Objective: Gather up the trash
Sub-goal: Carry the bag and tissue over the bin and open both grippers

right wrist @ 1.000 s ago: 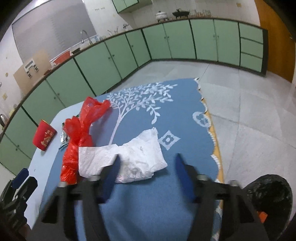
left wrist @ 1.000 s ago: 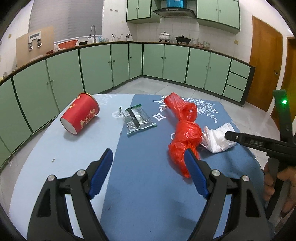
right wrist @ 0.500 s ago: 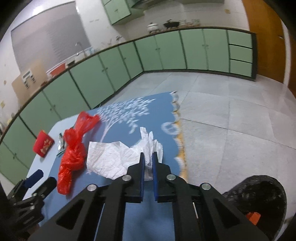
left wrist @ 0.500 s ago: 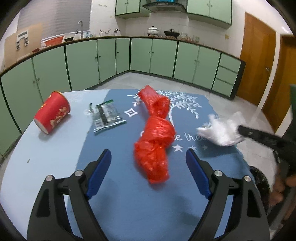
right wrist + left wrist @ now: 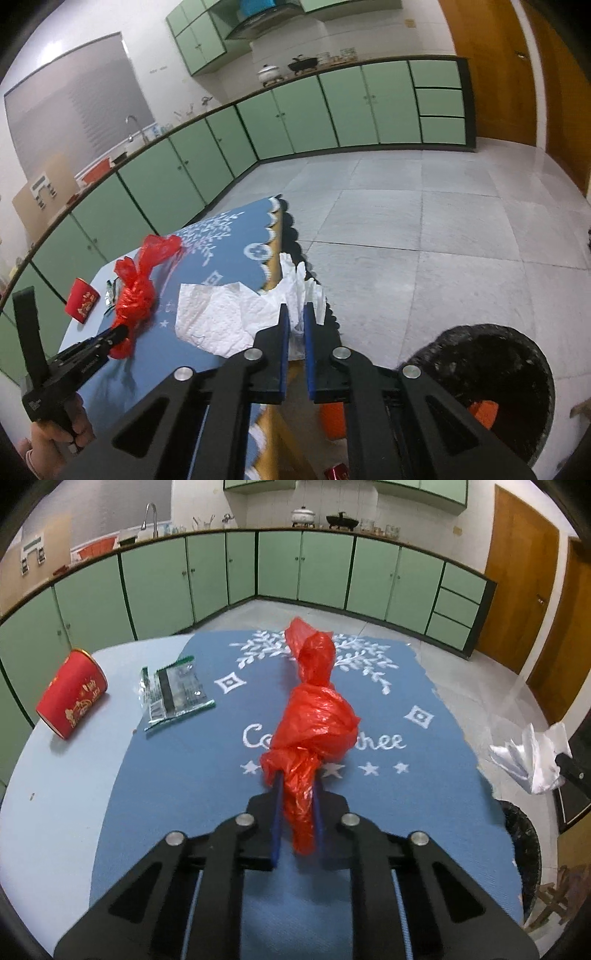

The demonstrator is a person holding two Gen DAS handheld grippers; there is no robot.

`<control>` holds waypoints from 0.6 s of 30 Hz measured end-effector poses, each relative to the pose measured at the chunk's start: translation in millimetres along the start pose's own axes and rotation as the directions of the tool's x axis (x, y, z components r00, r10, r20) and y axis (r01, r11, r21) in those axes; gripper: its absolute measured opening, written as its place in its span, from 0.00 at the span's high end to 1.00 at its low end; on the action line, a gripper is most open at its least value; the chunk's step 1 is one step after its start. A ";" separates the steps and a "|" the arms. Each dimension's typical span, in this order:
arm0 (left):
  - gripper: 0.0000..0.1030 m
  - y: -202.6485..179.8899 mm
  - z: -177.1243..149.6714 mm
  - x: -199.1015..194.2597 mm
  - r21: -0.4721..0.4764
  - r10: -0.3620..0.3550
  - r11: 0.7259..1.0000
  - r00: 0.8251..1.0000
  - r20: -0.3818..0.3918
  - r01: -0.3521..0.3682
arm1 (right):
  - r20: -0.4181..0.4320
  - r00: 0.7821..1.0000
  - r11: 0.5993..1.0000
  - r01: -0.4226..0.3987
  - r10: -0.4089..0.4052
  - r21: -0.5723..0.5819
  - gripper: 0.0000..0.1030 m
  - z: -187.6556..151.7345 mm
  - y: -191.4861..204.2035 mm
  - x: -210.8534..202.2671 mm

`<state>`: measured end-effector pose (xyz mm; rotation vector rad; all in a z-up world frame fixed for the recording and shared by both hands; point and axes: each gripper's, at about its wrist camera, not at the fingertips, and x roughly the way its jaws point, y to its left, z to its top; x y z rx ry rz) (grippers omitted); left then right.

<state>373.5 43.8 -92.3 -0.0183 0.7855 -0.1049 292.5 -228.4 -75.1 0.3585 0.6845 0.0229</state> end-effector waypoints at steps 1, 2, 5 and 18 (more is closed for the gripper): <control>0.90 -2.1 -0.2 -3.0 0.003 -0.002 1.000 1.000 0.006 0.002 | 0.004 1.000 1.000 0.006 -0.006 0.004 0.92 -1.8 -3.5 -4.1; 0.90 -5.7 -1.5 -9.1 0.007 -0.007 1.000 1.000 0.018 0.007 | 0.008 1.000 1.000 0.013 -0.013 0.007 0.92 -3.7 -7.7 -8.1; 0.91 -14.7 -3.2 -25.3 0.013 -0.020 1.000 0.998 0.052 0.020 | 0.025 0.999 0.998 0.043 -0.044 0.037 0.92 -11.7 -26.5 -25.3; 0.92 -128.7 -22.3 -66.8 0.130 -0.254 0.961 0.965 0.066 0.244 | 0.002 0.962 0.957 0.271 -0.272 0.109 0.92 -46.5 -128.6 -68.8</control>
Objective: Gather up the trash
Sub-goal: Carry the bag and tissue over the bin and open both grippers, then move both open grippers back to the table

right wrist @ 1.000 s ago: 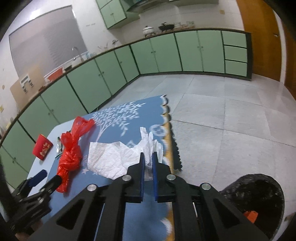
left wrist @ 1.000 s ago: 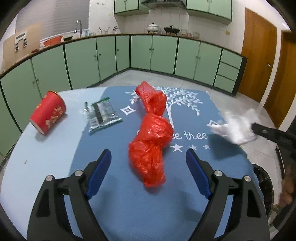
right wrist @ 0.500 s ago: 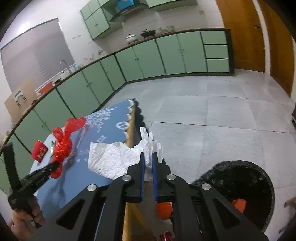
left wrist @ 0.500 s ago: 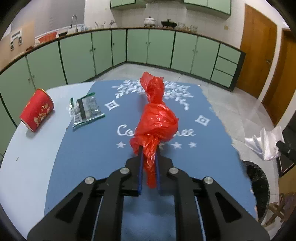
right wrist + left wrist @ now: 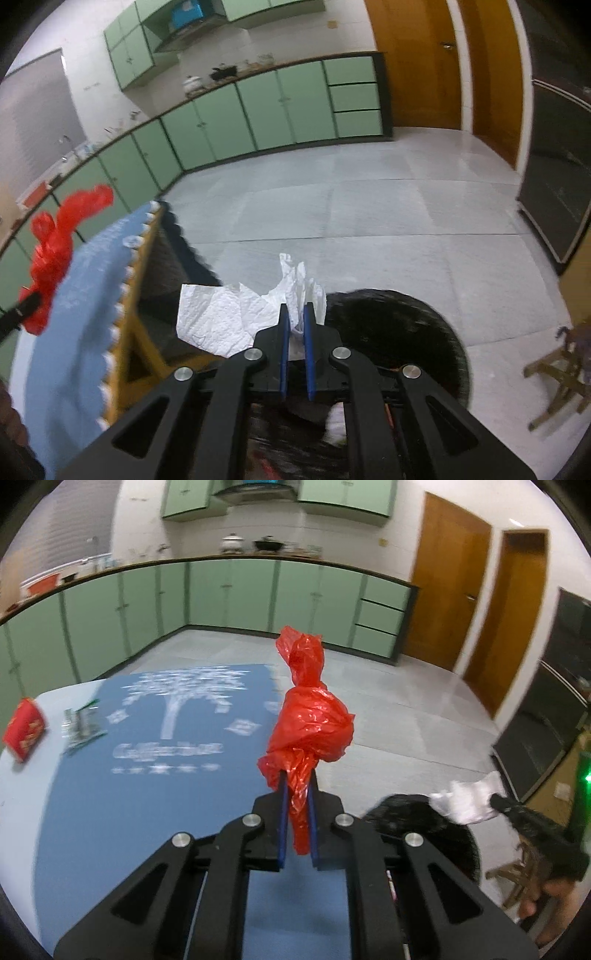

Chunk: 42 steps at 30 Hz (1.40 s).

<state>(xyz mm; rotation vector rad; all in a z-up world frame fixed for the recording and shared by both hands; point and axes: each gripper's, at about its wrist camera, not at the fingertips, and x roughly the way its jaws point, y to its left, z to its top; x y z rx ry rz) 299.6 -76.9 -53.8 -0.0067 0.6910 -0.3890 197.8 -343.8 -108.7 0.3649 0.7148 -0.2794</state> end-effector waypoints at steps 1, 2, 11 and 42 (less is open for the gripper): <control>0.92 -13.2 -2.2 2.9 0.011 -0.023 1.000 1.000 -0.007 0.023 | -0.001 1.000 1.000 0.014 -0.014 0.000 0.92 -2.7 -6.5 -0.4; 0.92 -22.9 -4.2 5.2 0.021 -0.037 0.999 0.999 -0.013 0.037 | -0.001 1.000 1.000 0.026 -0.026 0.003 0.92 -5.2 -14.1 -1.4; 0.91 -135.9 -45.4 50.9 0.118 -0.162 0.976 0.970 -0.180 0.185 | -0.011 0.997 0.995 0.082 -0.081 0.050 0.93 -17.2 -73.3 -10.9; 0.33 -21.5 9.1 -33.3 0.053 0.038 0.998 0.994 0.104 -0.044 | 0.130 0.989 0.997 -0.061 0.065 -0.036 0.16 18.9 2.1 -48.7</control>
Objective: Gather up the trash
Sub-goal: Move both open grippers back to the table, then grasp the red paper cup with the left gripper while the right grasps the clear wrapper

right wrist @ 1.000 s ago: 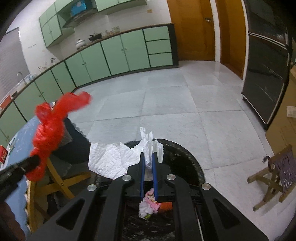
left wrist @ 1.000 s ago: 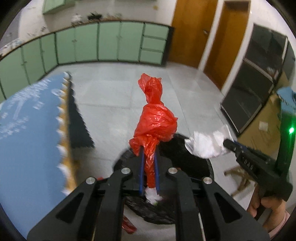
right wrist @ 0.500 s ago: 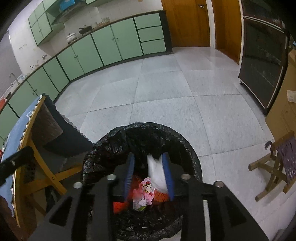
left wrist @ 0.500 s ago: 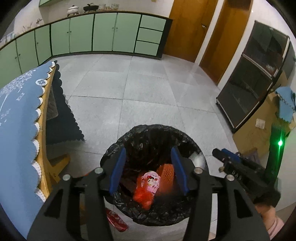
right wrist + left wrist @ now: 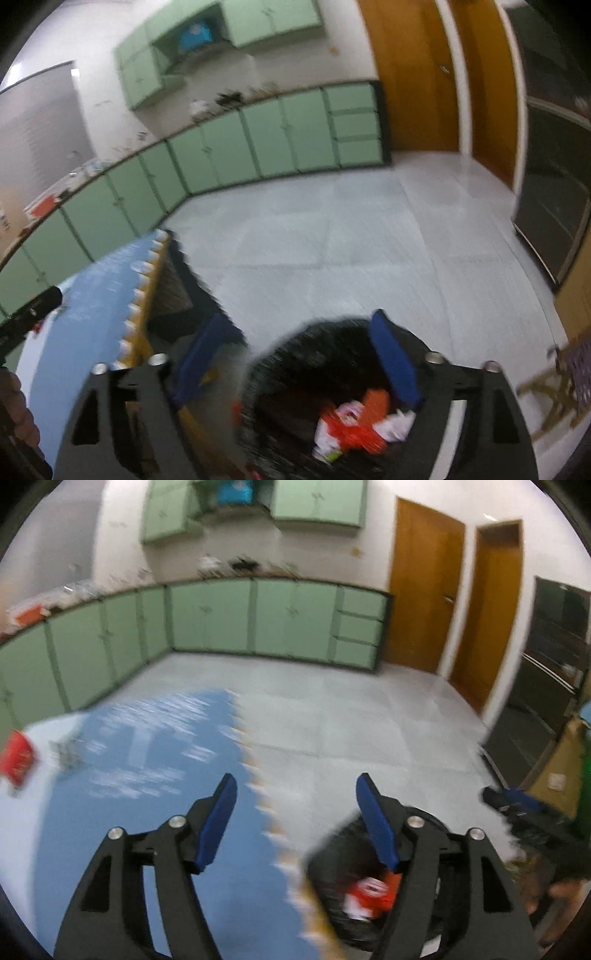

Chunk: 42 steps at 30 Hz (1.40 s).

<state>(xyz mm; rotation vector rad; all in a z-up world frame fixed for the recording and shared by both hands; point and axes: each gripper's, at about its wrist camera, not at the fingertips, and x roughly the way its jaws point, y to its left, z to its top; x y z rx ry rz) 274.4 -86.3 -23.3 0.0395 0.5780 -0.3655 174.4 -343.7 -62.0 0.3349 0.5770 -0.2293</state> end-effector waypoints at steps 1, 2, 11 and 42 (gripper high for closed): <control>0.30 17.3 2.6 -7.0 -0.006 0.034 0.999 0.999 0.016 -0.033 | 0.014 0.999 0.999 -0.030 0.030 -0.025 0.13 6.6 19.3 -1.6; 0.29 32.4 4.3 -12.4 -0.013 0.060 0.998 0.998 0.027 -0.060 | 0.020 0.998 0.998 -0.053 0.054 -0.044 0.10 12.6 35.7 -1.7; 0.25 204.0 7.8 -54.0 -0.138 0.380 0.918 0.924 0.039 -0.372 | -0.010 0.958 0.941 -0.283 0.287 -0.187 0.06 29.9 213.2 26.0; 0.22 411.8 -7.1 -19.2 -0.247 0.424 0.874 0.905 -0.038 -0.420 | -0.369 0.882 0.878 -0.402 0.294 -0.261 0.41 -42.8 478.4 212.2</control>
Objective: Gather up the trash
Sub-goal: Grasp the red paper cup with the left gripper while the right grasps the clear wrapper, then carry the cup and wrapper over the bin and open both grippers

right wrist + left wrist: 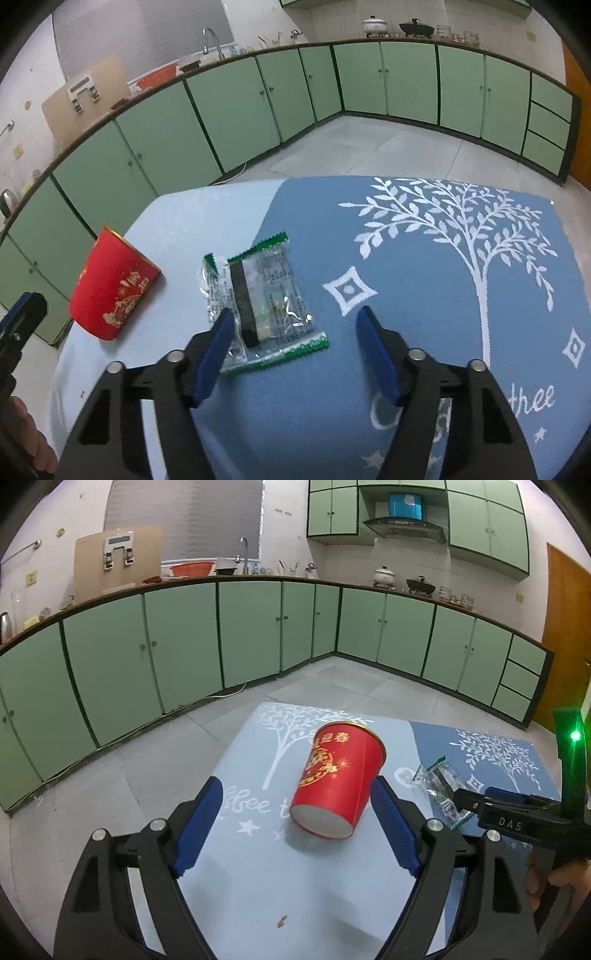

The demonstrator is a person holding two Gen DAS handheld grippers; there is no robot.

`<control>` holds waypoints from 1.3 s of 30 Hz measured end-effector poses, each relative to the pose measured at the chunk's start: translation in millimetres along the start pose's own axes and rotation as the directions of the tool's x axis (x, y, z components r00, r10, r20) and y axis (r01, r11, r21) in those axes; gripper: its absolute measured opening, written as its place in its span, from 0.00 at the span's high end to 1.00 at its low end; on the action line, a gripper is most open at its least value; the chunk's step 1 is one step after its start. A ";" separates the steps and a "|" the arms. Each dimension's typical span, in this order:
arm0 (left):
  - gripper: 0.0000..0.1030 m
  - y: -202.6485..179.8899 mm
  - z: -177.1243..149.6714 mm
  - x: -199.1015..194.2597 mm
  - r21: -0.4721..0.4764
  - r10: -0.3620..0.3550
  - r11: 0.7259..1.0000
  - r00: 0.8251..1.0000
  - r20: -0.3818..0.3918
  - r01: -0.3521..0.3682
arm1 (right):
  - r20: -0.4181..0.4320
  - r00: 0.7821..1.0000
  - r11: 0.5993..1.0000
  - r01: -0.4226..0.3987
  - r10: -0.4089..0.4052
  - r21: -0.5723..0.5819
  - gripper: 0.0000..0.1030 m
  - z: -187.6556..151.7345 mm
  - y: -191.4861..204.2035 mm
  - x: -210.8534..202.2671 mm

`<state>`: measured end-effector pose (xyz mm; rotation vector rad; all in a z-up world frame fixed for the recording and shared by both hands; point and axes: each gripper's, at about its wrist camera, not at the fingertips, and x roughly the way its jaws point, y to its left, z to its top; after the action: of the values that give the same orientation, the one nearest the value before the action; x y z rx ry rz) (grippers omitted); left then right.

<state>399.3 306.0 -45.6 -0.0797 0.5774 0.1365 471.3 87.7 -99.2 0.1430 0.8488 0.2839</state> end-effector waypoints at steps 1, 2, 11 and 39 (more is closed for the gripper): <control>0.20 -1.7 1.0 3.6 0.006 -0.001 1.000 1.000 -0.001 0.001 | -0.003 1.000 1.000 -0.005 0.005 -0.003 0.49 0.8 0.4 0.8; 0.20 -5.0 3.1 8.8 0.014 -0.007 1.000 1.000 -0.007 0.007 | -0.007 1.000 1.000 -0.006 0.006 -0.004 0.56 1.4 0.3 1.8; 0.18 -27.6 12.0 48.3 0.028 -0.034 0.999 0.997 -0.067 0.036 | -0.001 0.998 0.997 -0.063 0.063 0.040 0.92 2.8 -13.4 0.2; 0.42 -30.9 -8.6 47.3 0.055 -0.016 0.998 0.995 -0.097 0.021 | -0.033 0.999 0.996 -0.009 0.006 -0.087 0.83 10.1 13.8 13.6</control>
<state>438.6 279.6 -77.7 -0.0374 0.6762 0.0988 484.9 104.9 -99.1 0.0606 0.8667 0.3306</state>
